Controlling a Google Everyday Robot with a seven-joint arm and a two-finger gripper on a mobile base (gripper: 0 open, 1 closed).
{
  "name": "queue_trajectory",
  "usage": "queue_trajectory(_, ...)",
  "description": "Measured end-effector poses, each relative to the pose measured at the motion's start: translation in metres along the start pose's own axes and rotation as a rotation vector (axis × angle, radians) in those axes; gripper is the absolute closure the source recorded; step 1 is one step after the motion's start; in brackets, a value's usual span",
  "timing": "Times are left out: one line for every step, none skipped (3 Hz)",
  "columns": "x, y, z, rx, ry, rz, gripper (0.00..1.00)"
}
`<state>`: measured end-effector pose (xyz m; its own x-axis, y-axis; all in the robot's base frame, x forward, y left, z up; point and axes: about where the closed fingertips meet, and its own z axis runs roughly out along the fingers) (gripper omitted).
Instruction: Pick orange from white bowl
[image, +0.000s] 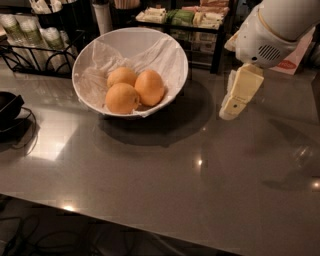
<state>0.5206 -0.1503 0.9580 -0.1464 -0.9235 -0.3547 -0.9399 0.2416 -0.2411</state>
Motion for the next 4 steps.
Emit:
queue_trajectory(0.000, 0.000, 0.000, 0.000, -0.001, 0.000, 0.00)
queue_trajectory(-0.007, -0.005, 0.010, -0.006, -0.020, -0.001, 0.00)
queue_trajectory(-0.041, -0.022, 0.032, -0.012, -0.092, -0.041, 0.00)
queue_trajectory(-0.093, -0.055, 0.069, -0.020, -0.174, -0.084, 0.00)
